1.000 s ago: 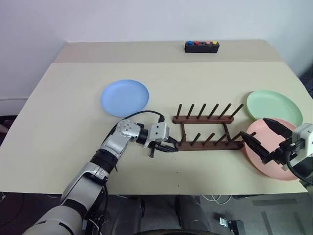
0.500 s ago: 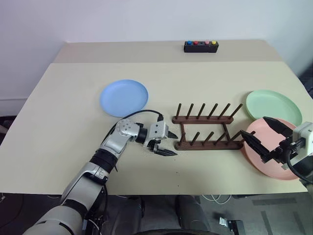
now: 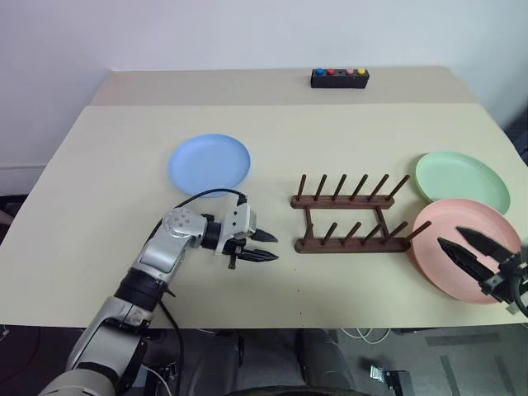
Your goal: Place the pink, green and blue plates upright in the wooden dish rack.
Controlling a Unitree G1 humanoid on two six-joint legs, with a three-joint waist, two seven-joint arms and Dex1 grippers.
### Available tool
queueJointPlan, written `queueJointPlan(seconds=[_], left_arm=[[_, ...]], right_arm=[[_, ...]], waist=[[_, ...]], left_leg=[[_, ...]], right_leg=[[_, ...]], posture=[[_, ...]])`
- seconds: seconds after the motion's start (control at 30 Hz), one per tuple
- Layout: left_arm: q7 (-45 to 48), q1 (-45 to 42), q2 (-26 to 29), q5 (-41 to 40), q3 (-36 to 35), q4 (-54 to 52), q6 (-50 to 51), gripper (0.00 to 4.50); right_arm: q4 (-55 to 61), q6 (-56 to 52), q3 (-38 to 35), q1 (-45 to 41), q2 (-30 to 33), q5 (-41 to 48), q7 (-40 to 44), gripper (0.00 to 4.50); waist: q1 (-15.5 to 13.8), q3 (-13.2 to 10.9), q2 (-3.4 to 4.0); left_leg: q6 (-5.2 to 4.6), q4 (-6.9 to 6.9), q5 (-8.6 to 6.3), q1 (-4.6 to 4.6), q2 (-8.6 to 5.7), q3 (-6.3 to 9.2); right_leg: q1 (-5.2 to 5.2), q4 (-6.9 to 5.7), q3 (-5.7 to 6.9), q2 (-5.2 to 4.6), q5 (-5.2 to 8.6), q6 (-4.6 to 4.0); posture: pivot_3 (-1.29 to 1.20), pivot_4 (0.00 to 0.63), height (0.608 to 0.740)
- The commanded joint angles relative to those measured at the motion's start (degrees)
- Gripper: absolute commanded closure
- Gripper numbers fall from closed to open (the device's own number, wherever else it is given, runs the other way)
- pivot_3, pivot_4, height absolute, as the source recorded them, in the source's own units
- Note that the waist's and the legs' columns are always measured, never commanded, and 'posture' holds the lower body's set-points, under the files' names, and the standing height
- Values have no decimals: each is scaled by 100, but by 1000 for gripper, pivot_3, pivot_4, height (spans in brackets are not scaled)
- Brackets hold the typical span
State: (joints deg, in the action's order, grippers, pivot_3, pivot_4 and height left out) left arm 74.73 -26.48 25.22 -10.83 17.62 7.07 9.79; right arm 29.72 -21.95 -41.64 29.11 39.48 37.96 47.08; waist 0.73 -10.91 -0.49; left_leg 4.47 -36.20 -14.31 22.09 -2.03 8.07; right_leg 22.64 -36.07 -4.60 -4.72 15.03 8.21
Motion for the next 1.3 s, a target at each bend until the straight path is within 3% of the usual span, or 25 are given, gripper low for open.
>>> queueJointPlan(seconds=[0.03,0.27,0.57,1.3], left_arm=[[-64,174,-40,-151,173,-701,301,4478],[-361,246,-113,-5,575,-1069,790,4478],[-934,91,-558,299,847,-760,644,4478],[-1858,-239,-940,701,669,116,62,4478]], right_arm=[[552,-231,177,183,154,104,115,4493],[859,-599,973,330,280,-638,-331,4493],[417,-857,1935,-300,206,-1745,-1178,4493],[-538,-674,2651,-1458,-13,-2328,-1471,4493]], waist=[[-1,0,0],[-6,-1,-2],[-9,-2,-4],[2,0,-2]], left_leg=[[0,0,0,-1,1,0],[0,0,0,3,1,1],[0,-3,0,7,-1,0],[0,-3,0,6,-1,0]], right_leg=[[-1,0,0,0,1,-2],[2,1,1,1,2,-3],[4,3,1,0,2,-3],[6,1,1,0,-9,15]], posture=[[0,150,740],[0,150,740],[0,150,740],[0,150,740]])
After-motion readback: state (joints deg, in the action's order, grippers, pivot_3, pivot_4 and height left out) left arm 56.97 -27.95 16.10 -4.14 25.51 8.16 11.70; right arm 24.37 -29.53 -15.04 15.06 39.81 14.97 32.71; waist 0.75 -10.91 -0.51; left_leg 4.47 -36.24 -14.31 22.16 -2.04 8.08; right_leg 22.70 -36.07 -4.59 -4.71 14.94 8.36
